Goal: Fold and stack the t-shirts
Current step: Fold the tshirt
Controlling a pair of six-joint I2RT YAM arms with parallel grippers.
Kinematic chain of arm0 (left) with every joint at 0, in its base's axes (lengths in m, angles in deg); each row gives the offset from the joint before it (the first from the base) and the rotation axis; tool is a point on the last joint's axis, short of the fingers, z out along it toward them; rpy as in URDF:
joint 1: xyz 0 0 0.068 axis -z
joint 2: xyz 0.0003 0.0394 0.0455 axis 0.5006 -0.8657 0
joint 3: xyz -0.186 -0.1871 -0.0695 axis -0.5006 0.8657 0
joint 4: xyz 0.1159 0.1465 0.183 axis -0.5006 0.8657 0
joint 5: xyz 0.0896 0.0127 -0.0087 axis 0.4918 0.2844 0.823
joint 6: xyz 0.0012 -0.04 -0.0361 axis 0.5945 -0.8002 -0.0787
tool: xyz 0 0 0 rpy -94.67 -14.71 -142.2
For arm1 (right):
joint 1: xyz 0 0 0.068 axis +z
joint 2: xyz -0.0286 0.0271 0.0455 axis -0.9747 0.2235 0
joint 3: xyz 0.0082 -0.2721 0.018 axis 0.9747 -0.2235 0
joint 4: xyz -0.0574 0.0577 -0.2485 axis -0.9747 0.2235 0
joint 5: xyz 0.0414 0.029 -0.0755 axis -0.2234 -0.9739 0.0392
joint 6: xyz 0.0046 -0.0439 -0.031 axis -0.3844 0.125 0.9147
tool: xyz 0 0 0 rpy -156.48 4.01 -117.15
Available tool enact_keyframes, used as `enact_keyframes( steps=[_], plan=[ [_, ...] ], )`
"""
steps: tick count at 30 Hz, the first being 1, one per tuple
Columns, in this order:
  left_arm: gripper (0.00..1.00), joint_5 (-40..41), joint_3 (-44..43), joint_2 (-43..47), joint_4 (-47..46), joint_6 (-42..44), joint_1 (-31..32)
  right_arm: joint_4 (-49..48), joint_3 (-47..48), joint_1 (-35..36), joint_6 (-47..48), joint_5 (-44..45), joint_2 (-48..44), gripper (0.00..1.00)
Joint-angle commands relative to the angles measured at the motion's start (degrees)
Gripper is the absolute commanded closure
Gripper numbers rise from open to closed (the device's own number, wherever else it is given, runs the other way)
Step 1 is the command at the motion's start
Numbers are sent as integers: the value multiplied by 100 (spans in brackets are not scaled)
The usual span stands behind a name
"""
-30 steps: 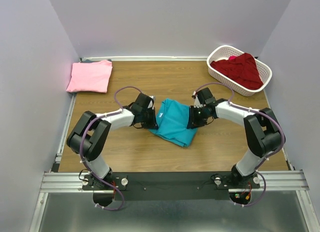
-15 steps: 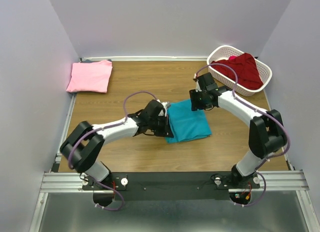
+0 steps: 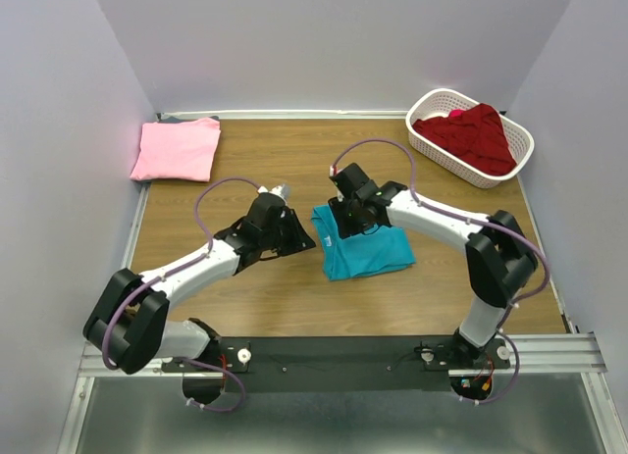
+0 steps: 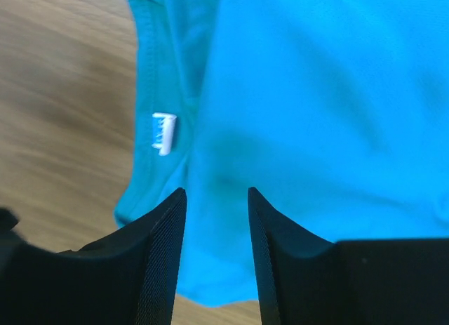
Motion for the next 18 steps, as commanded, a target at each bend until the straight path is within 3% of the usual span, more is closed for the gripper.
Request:
enact_keyframes(
  steps=[1, 18],
  plan=[
    [75, 213, -57, -174, -266, -42, -68, 69, 294, 78, -111, 386, 418, 53],
    [76, 63, -74, -631, -451, 37, -191, 42, 620, 307, -225, 579, 1253, 54]
  ],
)
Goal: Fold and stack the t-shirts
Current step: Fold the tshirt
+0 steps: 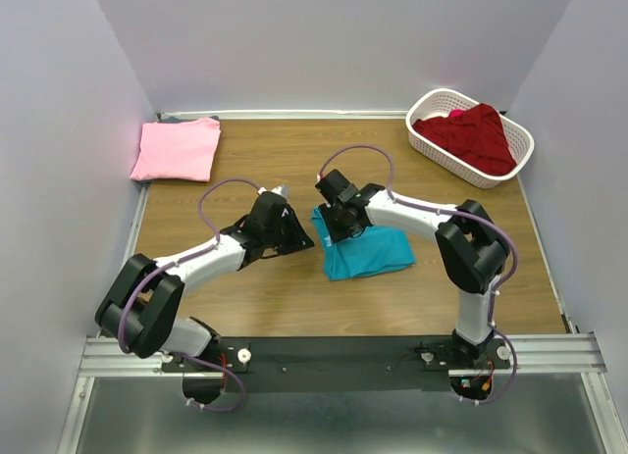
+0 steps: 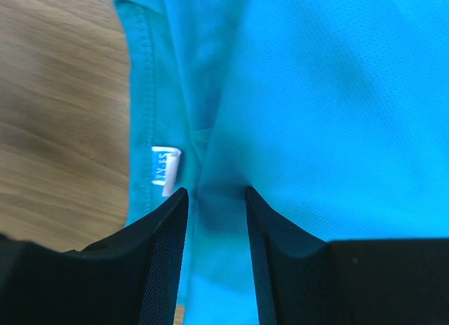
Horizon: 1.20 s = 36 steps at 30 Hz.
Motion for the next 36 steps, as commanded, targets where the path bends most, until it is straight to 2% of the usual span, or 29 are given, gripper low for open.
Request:
enact_keyframes(
  steps=[1, 3, 12, 23, 28, 33, 34, 36],
  plan=[
    [76, 55, -72, -54, -126, 46, -32, 27, 119, 51, -153, 360, 257, 54],
    [76, 46, -81, -54, -126, 55, -32, 27, 110, 51, -153, 396, 362, 55],
    [77, -59, -186, -195, -275, 143, -32, 45, 119, 51, -74, 387, 153, 85],
    [80, -446, -547, -792, -758, 152, -23, 98, 145, 43, -12, 282, -191, 99],
    [85, -727, -599, -1283, -1179, 47, -23, 141, 207, 42, 14, 334, -253, 99],
    [85, -1079, -635, -1557, -1575, -24, -32, 168, 225, 25, -4, 299, -226, 98],
    [85, -1088, -609, -1549, -1619, -33, -32, 168, 225, 25, -4, 282, -209, 93],
    [85, -1044, -530, -1479, -1672, -59, -32, 168, 207, 16, -13, 282, -200, 89]
  ],
)
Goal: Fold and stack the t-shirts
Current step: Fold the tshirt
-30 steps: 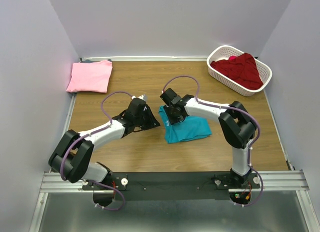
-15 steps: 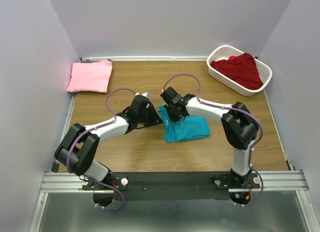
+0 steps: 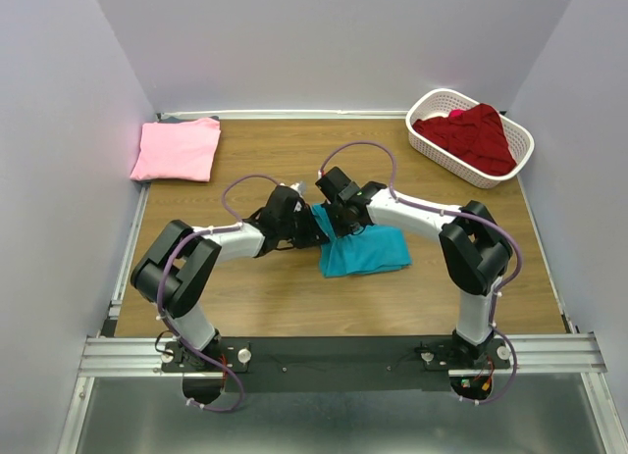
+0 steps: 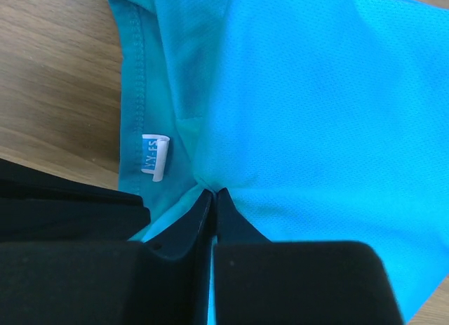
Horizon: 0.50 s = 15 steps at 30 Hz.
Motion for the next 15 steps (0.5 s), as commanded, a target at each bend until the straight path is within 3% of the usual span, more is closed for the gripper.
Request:
enact_keyframes(
  steps=[1, 8, 15],
  plan=[
    [85, -190, -18, 95, -455, -55, -19, 109, 124, 1, -4, 43, -119, 89],
    [85, -180, 149, 157, -525, -107, -19, 109, 71, -8, -22, 61, -66, 76],
    [85, -216, 123, 140, -569, -90, -27, 109, 45, -17, -13, 149, -145, 80]
  ],
)
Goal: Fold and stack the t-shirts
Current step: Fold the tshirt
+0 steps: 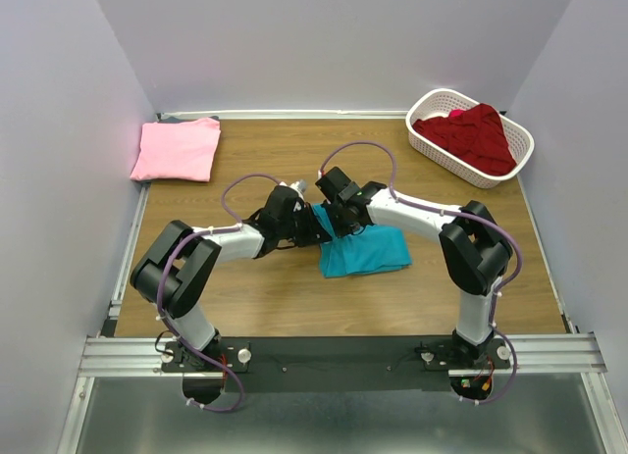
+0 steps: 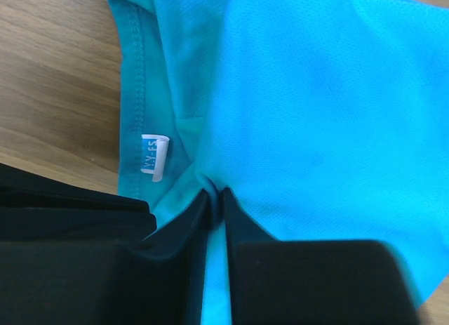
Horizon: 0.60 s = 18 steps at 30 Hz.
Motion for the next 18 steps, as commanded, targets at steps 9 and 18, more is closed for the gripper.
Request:
enact_keyframes(
  steps=[9, 18],
  plan=[
    [91, -223, -160, -231, -456, -24, 43, 104, 89, -34, -39, 15, -180, 99],
    [96, -285, -406, -996, -791, -33, 34, 105, 89, -78, -57, -64, -216, 99]
  ],
)
